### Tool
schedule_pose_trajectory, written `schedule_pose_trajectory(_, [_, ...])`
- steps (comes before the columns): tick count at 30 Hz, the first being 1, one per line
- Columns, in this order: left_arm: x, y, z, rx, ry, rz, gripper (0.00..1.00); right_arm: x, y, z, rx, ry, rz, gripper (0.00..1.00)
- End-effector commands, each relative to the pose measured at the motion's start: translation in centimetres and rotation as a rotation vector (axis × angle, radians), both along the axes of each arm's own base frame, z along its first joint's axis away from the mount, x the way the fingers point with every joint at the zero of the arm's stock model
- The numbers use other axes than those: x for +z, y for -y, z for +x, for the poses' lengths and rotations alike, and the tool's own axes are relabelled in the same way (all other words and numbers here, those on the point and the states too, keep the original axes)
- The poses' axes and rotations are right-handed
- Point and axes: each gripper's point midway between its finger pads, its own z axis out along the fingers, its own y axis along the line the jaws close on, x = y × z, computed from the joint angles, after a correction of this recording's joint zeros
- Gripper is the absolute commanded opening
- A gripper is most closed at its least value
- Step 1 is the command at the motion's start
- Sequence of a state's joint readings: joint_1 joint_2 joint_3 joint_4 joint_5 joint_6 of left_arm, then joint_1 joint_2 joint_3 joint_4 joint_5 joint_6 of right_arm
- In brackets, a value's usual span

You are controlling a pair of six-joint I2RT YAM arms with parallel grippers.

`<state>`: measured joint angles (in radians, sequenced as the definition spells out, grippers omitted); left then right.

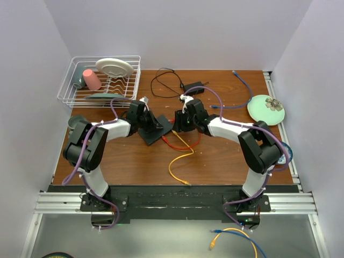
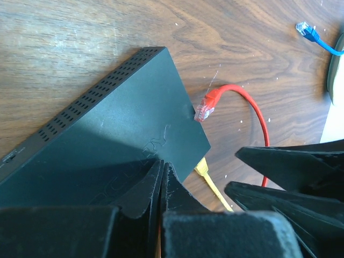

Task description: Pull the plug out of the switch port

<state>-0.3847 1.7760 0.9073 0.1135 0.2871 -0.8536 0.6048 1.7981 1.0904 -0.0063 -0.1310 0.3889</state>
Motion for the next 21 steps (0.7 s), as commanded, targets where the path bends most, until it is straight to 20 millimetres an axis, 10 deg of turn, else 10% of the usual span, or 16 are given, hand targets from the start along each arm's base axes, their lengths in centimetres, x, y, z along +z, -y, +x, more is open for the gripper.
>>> schedule_pose_trajectory(1, [-1.7,-0.1,-1.3,-0.030,-0.049,0.025,0.00,0.9,-1.4,0.4,0.039,0.045,0.097,0.51])
schedule_pose_trajectory(21, [-3.4,-0.7,-2.1,-0.021,-0.086,0.052,0.00,-1.5,-0.6,1.0,0.039,-0.082,0.351,0.52])
